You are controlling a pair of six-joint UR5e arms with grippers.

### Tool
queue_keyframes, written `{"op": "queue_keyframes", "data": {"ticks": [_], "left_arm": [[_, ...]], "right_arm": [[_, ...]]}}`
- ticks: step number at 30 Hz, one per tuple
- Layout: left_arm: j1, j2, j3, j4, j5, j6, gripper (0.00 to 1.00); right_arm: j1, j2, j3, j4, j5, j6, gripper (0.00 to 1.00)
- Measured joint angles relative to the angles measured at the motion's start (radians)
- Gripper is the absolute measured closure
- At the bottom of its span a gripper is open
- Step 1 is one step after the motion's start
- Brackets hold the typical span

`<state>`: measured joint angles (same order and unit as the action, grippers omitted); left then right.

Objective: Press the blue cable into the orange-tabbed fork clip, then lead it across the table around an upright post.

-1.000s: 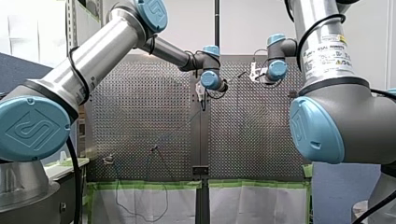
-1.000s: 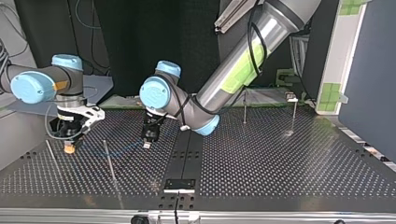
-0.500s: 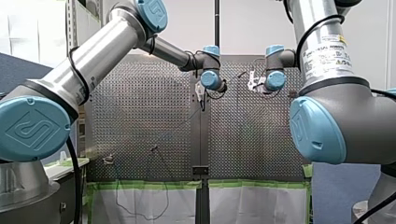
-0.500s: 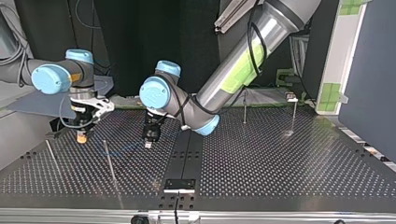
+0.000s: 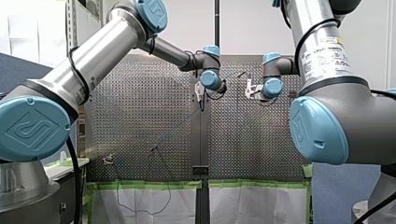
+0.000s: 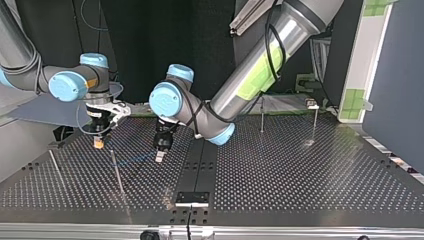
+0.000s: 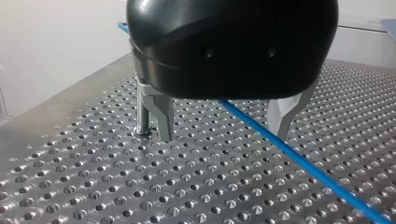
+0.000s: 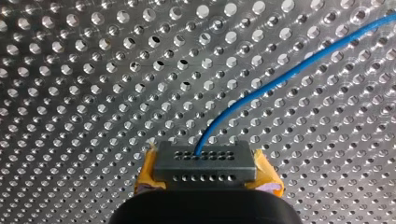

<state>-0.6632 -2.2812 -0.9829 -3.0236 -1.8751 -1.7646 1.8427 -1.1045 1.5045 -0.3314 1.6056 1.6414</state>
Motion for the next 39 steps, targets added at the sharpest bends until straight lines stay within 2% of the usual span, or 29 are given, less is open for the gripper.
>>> {"op": "queue_keyframes", "data": {"ticks": [5, 10, 19, 39], "left_arm": [[0.001, 0.000, 0.000, -0.009, -0.006, 0.000, 0.00], [0.003, 0.000, 0.000, -0.012, -0.030, -0.001, 0.00], [0.005, 0.000, 0.000, -0.012, -0.084, 0.000, 0.00], [0.012, 0.000, 0.000, -0.016, -0.110, -0.002, 0.00]], "right_arm": [[0.000, 0.008, 0.000, -0.001, 0.002, -0.002, 1.00], [0.000, 0.017, 0.007, -0.009, 0.004, -0.003, 1.00], [0.001, 0.034, 0.037, -0.062, 0.009, 0.003, 1.00], [-0.008, 0.133, 0.098, -0.120, 0.064, 0.000, 1.00]]}}
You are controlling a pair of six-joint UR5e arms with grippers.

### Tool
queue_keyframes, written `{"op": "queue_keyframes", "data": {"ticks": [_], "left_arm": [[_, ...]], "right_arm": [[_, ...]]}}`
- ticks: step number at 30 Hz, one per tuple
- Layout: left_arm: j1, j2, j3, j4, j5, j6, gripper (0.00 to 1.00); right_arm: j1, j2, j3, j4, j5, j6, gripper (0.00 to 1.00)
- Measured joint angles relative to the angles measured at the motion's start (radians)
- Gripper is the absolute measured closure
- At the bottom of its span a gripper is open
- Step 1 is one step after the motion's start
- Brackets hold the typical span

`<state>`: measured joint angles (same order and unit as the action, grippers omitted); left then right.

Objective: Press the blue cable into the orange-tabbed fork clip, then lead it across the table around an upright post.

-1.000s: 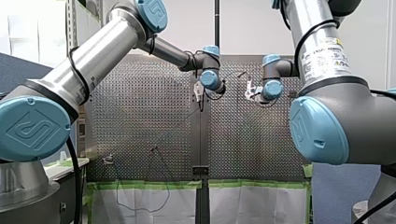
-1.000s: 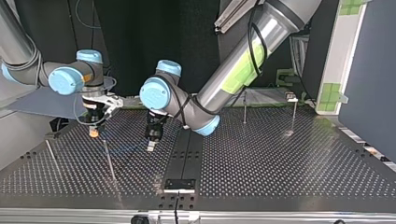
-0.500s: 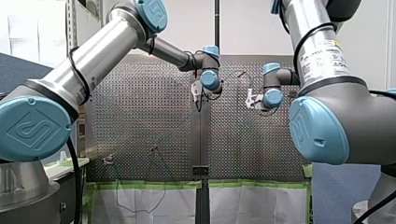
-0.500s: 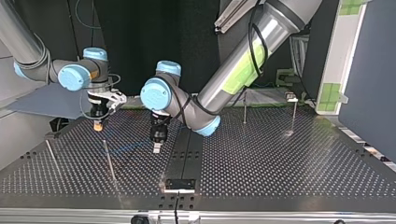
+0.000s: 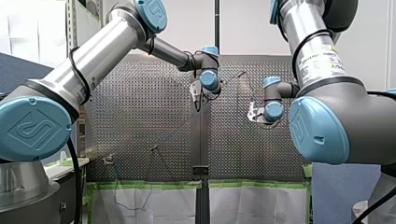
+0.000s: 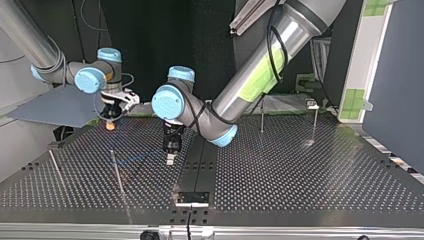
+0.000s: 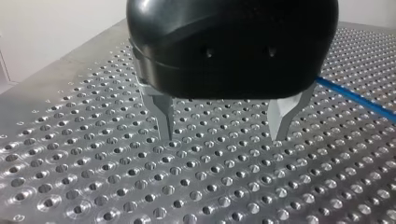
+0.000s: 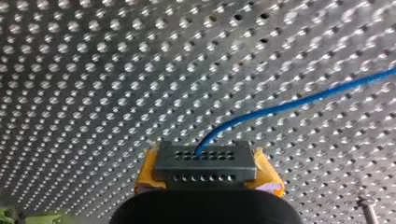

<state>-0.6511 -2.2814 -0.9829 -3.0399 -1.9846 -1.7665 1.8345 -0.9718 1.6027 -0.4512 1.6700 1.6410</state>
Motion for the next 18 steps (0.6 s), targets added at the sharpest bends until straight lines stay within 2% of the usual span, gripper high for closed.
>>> {"op": "queue_keyframes", "data": {"ticks": [8, 13, 18], "left_arm": [[0.001, 0.000, 0.000, -0.018, -0.032, 0.002, 0.00], [0.008, 0.000, 0.000, -0.042, -0.034, 0.000, 0.00], [0.014, 0.000, 0.000, -0.054, -0.029, -0.001, 0.00]], "right_arm": [[-0.003, 0.010, 0.030, -0.057, 0.010, 0.005, 1.00], [-0.005, 0.013, 0.032, -0.065, 0.011, 0.005, 1.00], [-0.011, 0.047, 0.032, -0.069, 0.019, 0.003, 1.00]]}}
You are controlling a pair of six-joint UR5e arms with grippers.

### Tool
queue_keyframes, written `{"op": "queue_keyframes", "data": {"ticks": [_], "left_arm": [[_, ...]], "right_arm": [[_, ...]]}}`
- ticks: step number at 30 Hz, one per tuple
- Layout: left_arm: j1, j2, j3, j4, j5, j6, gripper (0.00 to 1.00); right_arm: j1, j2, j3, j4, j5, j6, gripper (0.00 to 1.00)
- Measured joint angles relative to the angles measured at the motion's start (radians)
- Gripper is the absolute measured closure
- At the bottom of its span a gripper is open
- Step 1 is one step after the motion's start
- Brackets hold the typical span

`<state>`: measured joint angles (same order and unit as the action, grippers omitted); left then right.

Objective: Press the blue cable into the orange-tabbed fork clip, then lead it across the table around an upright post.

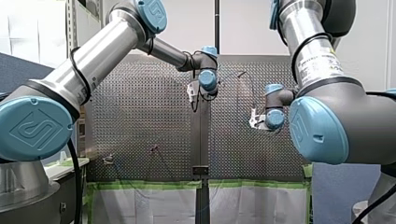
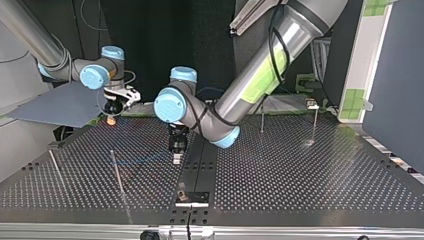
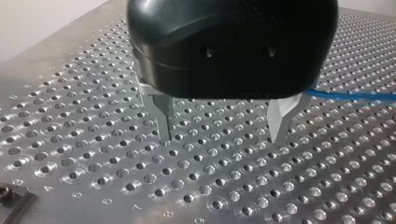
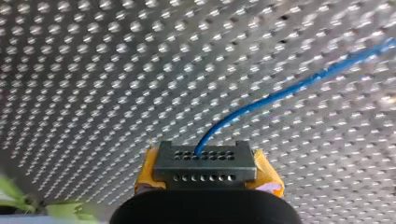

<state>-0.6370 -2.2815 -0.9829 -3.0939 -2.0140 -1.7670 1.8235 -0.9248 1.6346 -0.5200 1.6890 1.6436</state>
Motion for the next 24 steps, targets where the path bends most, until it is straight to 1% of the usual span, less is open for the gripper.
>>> {"op": "queue_keyframes", "data": {"ticks": [5, 10, 15, 20, 24], "left_arm": [[0.010, 0.000, 0.000, -0.018, 0.022, 0.000, 0.00], [0.012, 0.000, -0.001, -0.021, 0.026, 0.000, 0.00], [0.012, 0.000, -0.001, -0.022, 0.027, 0.000, 0.00], [0.011, 0.000, -0.002, -0.023, 0.029, 0.001, 0.00], [0.010, 0.000, -0.002, -0.027, 0.029, 0.001, 0.00]], "right_arm": [[-0.008, 0.044, 0.000, -0.011, 0.009, -0.003, 1.00], [-0.013, 0.065, 0.000, -0.027, 0.009, -0.008, 1.00], [-0.017, 0.083, 0.000, -0.039, 0.008, -0.020, 1.00], [-0.021, 0.109, 0.003, -0.045, 0.007, -0.042, 1.00], [-0.028, 0.131, 0.010, -0.061, 0.008, -0.052, 1.00]]}}
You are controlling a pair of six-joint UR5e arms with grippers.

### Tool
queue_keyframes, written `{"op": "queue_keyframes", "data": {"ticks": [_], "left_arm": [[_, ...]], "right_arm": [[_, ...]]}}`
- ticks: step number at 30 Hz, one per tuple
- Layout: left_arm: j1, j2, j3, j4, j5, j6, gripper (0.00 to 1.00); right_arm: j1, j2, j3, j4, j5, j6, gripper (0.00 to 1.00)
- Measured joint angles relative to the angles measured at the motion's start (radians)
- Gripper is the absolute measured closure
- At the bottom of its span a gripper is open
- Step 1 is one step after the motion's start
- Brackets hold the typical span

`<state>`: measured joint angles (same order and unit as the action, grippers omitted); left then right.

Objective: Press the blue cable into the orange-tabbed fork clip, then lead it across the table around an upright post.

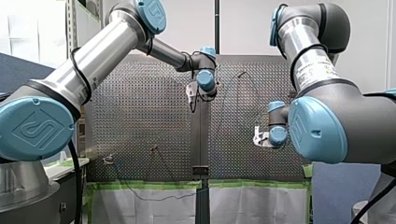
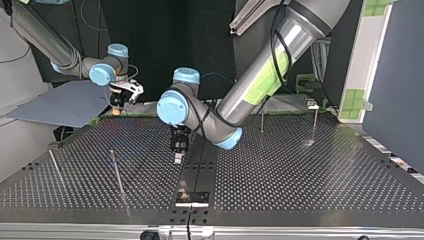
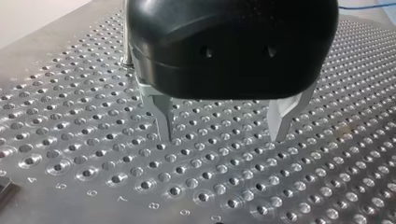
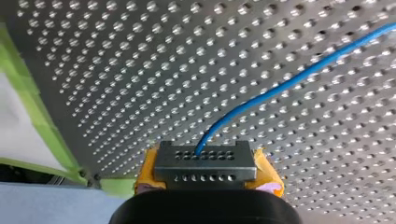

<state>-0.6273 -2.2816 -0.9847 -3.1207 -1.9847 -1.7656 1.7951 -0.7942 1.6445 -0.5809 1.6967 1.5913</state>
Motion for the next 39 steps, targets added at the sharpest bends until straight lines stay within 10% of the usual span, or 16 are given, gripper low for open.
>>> {"op": "queue_keyframes", "data": {"ticks": [16, 39], "left_arm": [[0.016, 0.012, -0.011, -0.092, -0.007, 0.017, 0.00], [-0.009, 0.229, -0.209, -0.224, 0.095, 0.041, 0.00]], "right_arm": [[-0.029, 0.042, 0.016, -0.055, -0.005, 0.003, 1.00], [-0.038, 0.096, 0.016, -0.072, -0.007, 0.007, 1.00]]}}
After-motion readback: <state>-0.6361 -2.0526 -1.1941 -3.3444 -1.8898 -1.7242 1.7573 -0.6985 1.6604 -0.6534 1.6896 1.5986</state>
